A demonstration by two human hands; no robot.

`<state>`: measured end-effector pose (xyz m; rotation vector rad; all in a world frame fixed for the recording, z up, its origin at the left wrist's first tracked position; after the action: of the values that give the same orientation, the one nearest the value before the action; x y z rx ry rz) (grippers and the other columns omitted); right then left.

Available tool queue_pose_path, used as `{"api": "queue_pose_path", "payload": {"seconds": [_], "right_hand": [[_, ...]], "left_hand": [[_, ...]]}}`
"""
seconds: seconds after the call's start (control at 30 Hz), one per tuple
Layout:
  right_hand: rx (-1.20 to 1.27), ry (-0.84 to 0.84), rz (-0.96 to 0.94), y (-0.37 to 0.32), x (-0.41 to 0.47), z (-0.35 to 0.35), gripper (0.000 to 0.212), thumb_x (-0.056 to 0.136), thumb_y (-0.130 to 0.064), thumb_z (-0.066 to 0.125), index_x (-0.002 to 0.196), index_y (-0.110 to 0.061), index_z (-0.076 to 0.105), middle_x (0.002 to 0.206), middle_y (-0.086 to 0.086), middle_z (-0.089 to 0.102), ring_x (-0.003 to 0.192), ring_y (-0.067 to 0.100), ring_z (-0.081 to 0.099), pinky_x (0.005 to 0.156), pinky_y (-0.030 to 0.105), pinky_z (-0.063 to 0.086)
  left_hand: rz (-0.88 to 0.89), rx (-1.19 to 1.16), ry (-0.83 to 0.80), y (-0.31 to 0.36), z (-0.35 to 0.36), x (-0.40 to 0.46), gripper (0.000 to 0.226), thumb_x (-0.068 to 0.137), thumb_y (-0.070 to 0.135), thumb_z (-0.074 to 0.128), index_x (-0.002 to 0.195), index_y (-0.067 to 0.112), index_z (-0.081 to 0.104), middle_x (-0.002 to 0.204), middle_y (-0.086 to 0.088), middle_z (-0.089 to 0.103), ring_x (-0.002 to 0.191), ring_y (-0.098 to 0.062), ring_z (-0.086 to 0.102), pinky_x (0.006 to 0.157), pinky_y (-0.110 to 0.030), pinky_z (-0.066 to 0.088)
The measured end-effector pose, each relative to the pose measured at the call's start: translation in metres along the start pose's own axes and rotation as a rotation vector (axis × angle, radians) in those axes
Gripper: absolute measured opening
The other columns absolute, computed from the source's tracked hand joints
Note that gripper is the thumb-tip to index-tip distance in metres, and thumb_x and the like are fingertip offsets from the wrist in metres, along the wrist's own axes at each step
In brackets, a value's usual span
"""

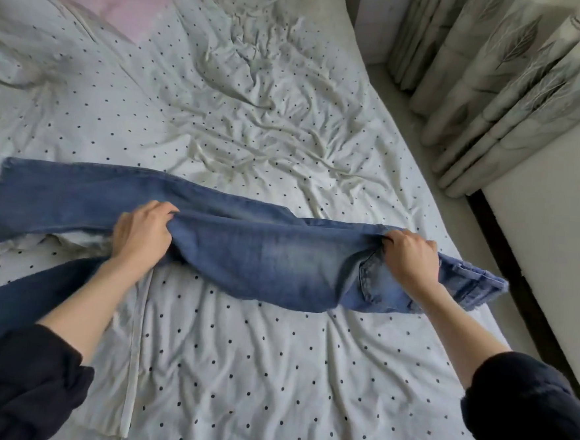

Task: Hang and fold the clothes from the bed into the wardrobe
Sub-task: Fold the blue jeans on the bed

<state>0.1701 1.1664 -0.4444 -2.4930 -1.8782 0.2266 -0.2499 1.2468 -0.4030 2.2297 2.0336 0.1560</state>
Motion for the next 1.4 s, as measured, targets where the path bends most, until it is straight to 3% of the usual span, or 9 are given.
{"api": "queue_pose_path", "payload": {"seconds": [0.37, 0.47, 0.53, 0.67, 0.87, 0.97, 1.1, 1.17, 1.4], "right_hand": [[0.072, -0.147, 0.137, 0.002, 0.077, 0.098, 0.027, 0.095, -0.022, 0.048, 0.115, -0.011, 0.062, 0.118, 0.014, 0.055, 0.113, 0.035, 0.046, 0.094, 0.043, 0.033], [0.132, -0.091, 0.186, -0.008, 0.074, 0.094, 0.032, 0.096, -0.022, 0.046, 0.125, -0.010, 0.051, 0.130, 0.014, 0.048, 0.123, 0.032, 0.041, 0.106, 0.046, 0.022], [0.210, -0.112, 0.189, -0.027, 0.065, 0.085, 0.042, 0.098, -0.031, 0.041, 0.137, -0.015, 0.041, 0.147, 0.011, 0.034, 0.139, 0.027, 0.025, 0.113, 0.053, 0.008], [0.362, -0.240, -0.045, -0.116, 0.031, 0.064, 0.053, 0.099, -0.046, 0.030, 0.148, -0.027, 0.022, 0.159, 0.002, 0.011, 0.146, 0.019, 0.004, 0.114, 0.055, -0.005], [0.254, -0.314, -0.479, -0.261, -0.029, 0.067, 0.058, 0.098, -0.051, 0.026, 0.150, -0.033, 0.008, 0.160, 0.001, -0.005, 0.146, 0.021, -0.006, 0.113, 0.058, -0.005], [0.135, -0.339, -0.490, -0.276, -0.032, 0.087, 0.060, 0.097, -0.054, 0.024, 0.150, -0.034, 0.004, 0.159, 0.000, -0.005, 0.146, 0.023, -0.005, 0.110, 0.063, -0.002], [0.082, -0.371, -0.404, -0.281, -0.030, 0.099, 0.066, 0.094, -0.063, 0.018, 0.150, -0.033, 0.001, 0.159, -0.001, -0.003, 0.146, 0.022, -0.006, 0.110, 0.064, -0.002], [0.083, -0.349, -0.359, -0.291, -0.033, 0.097, 0.068, 0.093, -0.064, 0.016, 0.151, -0.029, 0.004, 0.160, -0.001, -0.001, 0.146, 0.023, -0.007, 0.111, 0.063, -0.003], [0.076, -0.219, -0.333, -0.347, -0.055, 0.079, 0.057, 0.099, -0.046, 0.029, 0.151, -0.027, 0.011, 0.159, 0.008, 0.001, 0.146, 0.023, -0.003, 0.113, 0.059, -0.003]], "left_hand": [[-0.156, 0.054, -0.245, -0.014, 0.090, 0.091, 0.024, 0.097, 0.023, 0.047, 0.111, 0.014, 0.064, 0.119, -0.011, 0.058, 0.110, -0.034, 0.053, 0.085, -0.041, 0.044], [-0.206, 0.004, -0.246, -0.018, 0.094, 0.092, 0.020, 0.095, 0.026, 0.052, 0.105, 0.016, 0.065, 0.116, -0.010, 0.060, 0.107, -0.034, 0.054, 0.082, -0.041, 0.045], [-0.253, -0.076, -0.228, -0.023, 0.091, 0.085, 0.021, 0.094, 0.028, 0.054, 0.107, 0.016, 0.065, 0.113, -0.008, 0.063, 0.106, -0.033, 0.056, 0.082, -0.041, 0.045], [-0.258, -0.263, -0.085, -0.031, 0.064, 0.061, 0.028, 0.090, 0.027, 0.061, 0.115, 0.013, 0.063, 0.110, -0.008, 0.066, 0.103, -0.031, 0.060, 0.088, -0.041, 0.046], [-0.146, -0.041, 0.043, -0.049, 0.042, -0.016, 0.044, 0.077, 0.015, 0.074, 0.117, 0.004, 0.059, 0.111, -0.019, 0.060, 0.102, -0.042, 0.056, 0.080, -0.052, 0.048], [-0.185, 0.072, -0.011, -0.067, 0.059, -0.065, 0.062, 0.069, 0.026, 0.080, 0.122, 0.006, 0.054, 0.118, -0.016, 0.056, 0.101, -0.039, 0.057, 0.071, -0.048, 0.049], [-0.459, 0.032, -0.124, -0.131, 0.082, -0.111, 0.070, 0.075, 0.025, 0.076, 0.133, 0.005, 0.042, 0.128, -0.021, 0.049, 0.110, -0.041, 0.053, 0.079, -0.052, 0.047], [-0.525, 0.009, -0.175, -0.152, 0.090, -0.120, 0.067, 0.079, 0.024, 0.073, 0.135, 0.007, 0.039, 0.130, -0.019, 0.048, 0.114, -0.038, 0.052, 0.084, -0.049, 0.045], [-0.314, 0.097, -0.172, -0.183, 0.036, -0.100, 0.023, 0.095, 0.023, 0.050, 0.116, 0.017, 0.057, 0.114, -0.007, 0.061, 0.098, -0.030, 0.061, 0.075, -0.036, 0.043]]}}
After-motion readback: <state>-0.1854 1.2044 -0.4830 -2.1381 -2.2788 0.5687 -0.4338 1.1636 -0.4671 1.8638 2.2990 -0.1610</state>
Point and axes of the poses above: each hand's wrist, its own x-axis towards the middle knuckle, its own z-axis out of the palm, y = z × x, the point moved 9 cm from there along x, towards the middle knuckle
